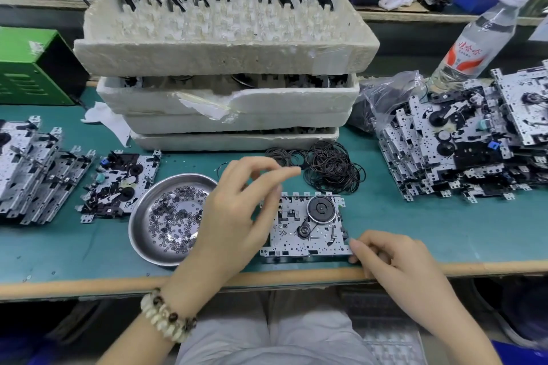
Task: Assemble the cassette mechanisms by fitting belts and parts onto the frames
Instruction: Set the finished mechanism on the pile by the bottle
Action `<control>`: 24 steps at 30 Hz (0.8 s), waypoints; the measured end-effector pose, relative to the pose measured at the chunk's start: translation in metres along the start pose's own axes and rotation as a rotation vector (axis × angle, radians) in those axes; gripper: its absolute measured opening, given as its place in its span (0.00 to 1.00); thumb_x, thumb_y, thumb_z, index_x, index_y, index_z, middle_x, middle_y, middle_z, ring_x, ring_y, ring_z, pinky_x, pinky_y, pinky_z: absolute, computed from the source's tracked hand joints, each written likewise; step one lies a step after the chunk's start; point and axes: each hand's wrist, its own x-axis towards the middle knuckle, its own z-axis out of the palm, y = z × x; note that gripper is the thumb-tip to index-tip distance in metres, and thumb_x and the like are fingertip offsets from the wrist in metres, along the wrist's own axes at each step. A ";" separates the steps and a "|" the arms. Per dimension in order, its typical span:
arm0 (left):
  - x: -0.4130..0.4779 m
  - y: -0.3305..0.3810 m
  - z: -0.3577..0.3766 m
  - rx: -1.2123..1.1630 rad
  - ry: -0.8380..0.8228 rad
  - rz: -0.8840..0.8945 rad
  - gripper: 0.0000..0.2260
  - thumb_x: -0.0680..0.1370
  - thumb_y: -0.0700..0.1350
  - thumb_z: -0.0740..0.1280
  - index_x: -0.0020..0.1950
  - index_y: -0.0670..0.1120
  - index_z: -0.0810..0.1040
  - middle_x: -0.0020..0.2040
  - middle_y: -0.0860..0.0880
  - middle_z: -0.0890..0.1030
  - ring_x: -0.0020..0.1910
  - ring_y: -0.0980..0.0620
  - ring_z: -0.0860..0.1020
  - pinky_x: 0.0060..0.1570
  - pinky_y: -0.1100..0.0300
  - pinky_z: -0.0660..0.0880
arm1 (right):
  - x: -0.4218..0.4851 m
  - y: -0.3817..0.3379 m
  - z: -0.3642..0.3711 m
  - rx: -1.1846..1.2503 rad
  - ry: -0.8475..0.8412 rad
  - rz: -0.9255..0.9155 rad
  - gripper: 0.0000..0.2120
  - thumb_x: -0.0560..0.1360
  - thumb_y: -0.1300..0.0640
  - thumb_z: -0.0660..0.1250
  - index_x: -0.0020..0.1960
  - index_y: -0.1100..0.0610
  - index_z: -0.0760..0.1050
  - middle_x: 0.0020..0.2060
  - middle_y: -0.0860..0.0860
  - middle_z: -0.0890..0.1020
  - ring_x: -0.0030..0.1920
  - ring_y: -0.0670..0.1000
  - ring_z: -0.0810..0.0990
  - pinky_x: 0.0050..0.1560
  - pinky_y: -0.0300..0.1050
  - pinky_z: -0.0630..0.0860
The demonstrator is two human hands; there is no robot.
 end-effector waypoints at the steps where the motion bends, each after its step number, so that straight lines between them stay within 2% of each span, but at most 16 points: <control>1: -0.008 0.001 0.002 -0.048 0.084 -0.053 0.15 0.82 0.41 0.64 0.69 0.49 0.76 0.58 0.54 0.75 0.49 0.53 0.75 0.45 0.59 0.73 | 0.002 -0.003 -0.003 0.169 -0.034 0.032 0.16 0.76 0.45 0.67 0.33 0.53 0.77 0.25 0.51 0.76 0.26 0.43 0.69 0.30 0.39 0.66; 3: -0.022 0.001 0.006 -0.153 0.231 -0.123 0.15 0.83 0.45 0.61 0.70 0.51 0.69 0.61 0.57 0.73 0.47 0.52 0.75 0.40 0.59 0.72 | 0.007 -0.014 -0.008 0.598 -0.071 0.137 0.15 0.71 0.49 0.69 0.31 0.57 0.77 0.25 0.53 0.73 0.23 0.44 0.65 0.25 0.33 0.61; 4: -0.027 0.001 0.008 -0.196 0.285 -0.138 0.14 0.83 0.46 0.60 0.69 0.51 0.67 0.61 0.56 0.73 0.47 0.51 0.75 0.39 0.57 0.72 | 0.010 -0.020 -0.012 0.722 -0.062 0.174 0.14 0.70 0.50 0.70 0.30 0.58 0.77 0.25 0.54 0.71 0.22 0.44 0.62 0.22 0.32 0.58; 7: -0.033 -0.001 0.009 -0.256 0.393 -0.165 0.16 0.81 0.43 0.61 0.68 0.54 0.67 0.59 0.46 0.73 0.45 0.48 0.74 0.39 0.55 0.72 | 0.019 -0.042 -0.036 0.719 0.010 0.138 0.14 0.74 0.59 0.68 0.30 0.59 0.76 0.24 0.54 0.70 0.21 0.44 0.61 0.22 0.32 0.56; 8: -0.032 -0.002 0.008 -0.263 0.423 -0.178 0.17 0.80 0.42 0.62 0.68 0.55 0.68 0.58 0.41 0.72 0.44 0.47 0.74 0.39 0.56 0.72 | 0.020 -0.053 -0.046 0.637 0.046 0.084 0.15 0.76 0.60 0.68 0.30 0.60 0.75 0.24 0.52 0.71 0.22 0.44 0.63 0.23 0.32 0.58; 10: -0.031 -0.002 0.006 -0.277 0.472 -0.184 0.17 0.78 0.40 0.62 0.65 0.54 0.70 0.55 0.35 0.72 0.43 0.47 0.74 0.41 0.61 0.72 | 0.018 -0.078 -0.054 0.184 0.206 -0.119 0.15 0.76 0.57 0.70 0.31 0.58 0.73 0.23 0.49 0.73 0.24 0.44 0.67 0.27 0.35 0.62; 12: -0.032 -0.001 0.006 -0.271 0.536 -0.143 0.18 0.79 0.41 0.62 0.66 0.56 0.70 0.56 0.39 0.72 0.44 0.48 0.74 0.43 0.64 0.72 | 0.013 -0.104 -0.041 -0.332 0.293 -0.266 0.13 0.71 0.56 0.72 0.31 0.55 0.71 0.25 0.48 0.74 0.26 0.50 0.71 0.28 0.41 0.63; 13: -0.032 -0.001 0.006 -0.268 0.569 -0.115 0.18 0.80 0.42 0.62 0.68 0.58 0.69 0.59 0.43 0.71 0.45 0.47 0.74 0.45 0.64 0.72 | 0.007 -0.117 -0.021 -0.438 0.197 -0.288 0.11 0.70 0.57 0.72 0.34 0.54 0.71 0.29 0.50 0.77 0.29 0.54 0.74 0.29 0.41 0.61; 14: -0.033 -0.001 0.007 -0.268 0.601 -0.095 0.18 0.82 0.44 0.62 0.69 0.59 0.67 0.60 0.46 0.70 0.46 0.46 0.74 0.45 0.64 0.72 | 0.000 -0.129 0.002 -0.501 0.075 -0.233 0.10 0.72 0.54 0.72 0.37 0.53 0.71 0.33 0.51 0.78 0.32 0.53 0.77 0.30 0.39 0.60; 15: -0.033 -0.002 0.007 -0.272 0.632 -0.086 0.18 0.82 0.45 0.62 0.70 0.60 0.67 0.61 0.47 0.69 0.46 0.45 0.73 0.46 0.64 0.72 | -0.007 -0.133 0.027 -0.555 0.019 -0.157 0.13 0.69 0.47 0.73 0.35 0.53 0.73 0.30 0.48 0.77 0.31 0.50 0.79 0.30 0.38 0.58; 16: -0.032 -0.003 0.006 -0.275 0.664 -0.083 0.17 0.82 0.45 0.62 0.70 0.59 0.68 0.61 0.47 0.69 0.47 0.46 0.74 0.46 0.64 0.73 | -0.013 -0.133 0.048 -0.591 0.026 -0.126 0.18 0.61 0.42 0.75 0.29 0.53 0.74 0.24 0.47 0.73 0.26 0.43 0.77 0.27 0.37 0.55; 17: -0.032 -0.004 0.006 -0.276 0.695 -0.083 0.17 0.82 0.44 0.62 0.69 0.59 0.68 0.61 0.47 0.70 0.48 0.48 0.74 0.46 0.63 0.73 | -0.018 -0.132 0.066 -0.669 -0.007 -0.137 0.19 0.56 0.41 0.74 0.23 0.55 0.73 0.19 0.49 0.67 0.20 0.40 0.72 0.25 0.36 0.52; 19: -0.034 -0.006 0.002 -0.261 0.740 -0.070 0.18 0.82 0.42 0.62 0.69 0.58 0.69 0.62 0.49 0.71 0.49 0.50 0.74 0.47 0.62 0.73 | -0.020 -0.128 0.093 -0.900 0.007 -0.257 0.12 0.61 0.53 0.64 0.21 0.56 0.75 0.18 0.50 0.65 0.18 0.43 0.69 0.21 0.33 0.55; 21: -0.042 -0.009 -0.006 -0.221 0.750 -0.030 0.18 0.82 0.42 0.62 0.69 0.56 0.69 0.63 0.51 0.71 0.50 0.50 0.74 0.46 0.61 0.73 | -0.016 -0.123 0.101 -0.973 0.090 -0.399 0.13 0.62 0.61 0.56 0.24 0.56 0.76 0.21 0.49 0.70 0.21 0.47 0.71 0.22 0.34 0.61; 23: -0.052 -0.013 -0.014 -0.179 0.745 -0.029 0.17 0.82 0.43 0.62 0.69 0.56 0.69 0.63 0.52 0.71 0.49 0.48 0.73 0.45 0.59 0.73 | -0.005 -0.130 0.088 -0.898 0.166 -0.462 0.10 0.62 0.61 0.57 0.26 0.54 0.75 0.24 0.49 0.72 0.24 0.50 0.72 0.23 0.37 0.60; 24: -0.056 -0.015 -0.016 -0.175 0.752 -0.065 0.17 0.82 0.43 0.62 0.69 0.57 0.69 0.63 0.51 0.71 0.48 0.45 0.73 0.45 0.59 0.73 | 0.001 -0.137 0.080 -0.840 0.212 -0.492 0.05 0.61 0.60 0.63 0.27 0.53 0.74 0.25 0.49 0.73 0.26 0.51 0.73 0.24 0.39 0.58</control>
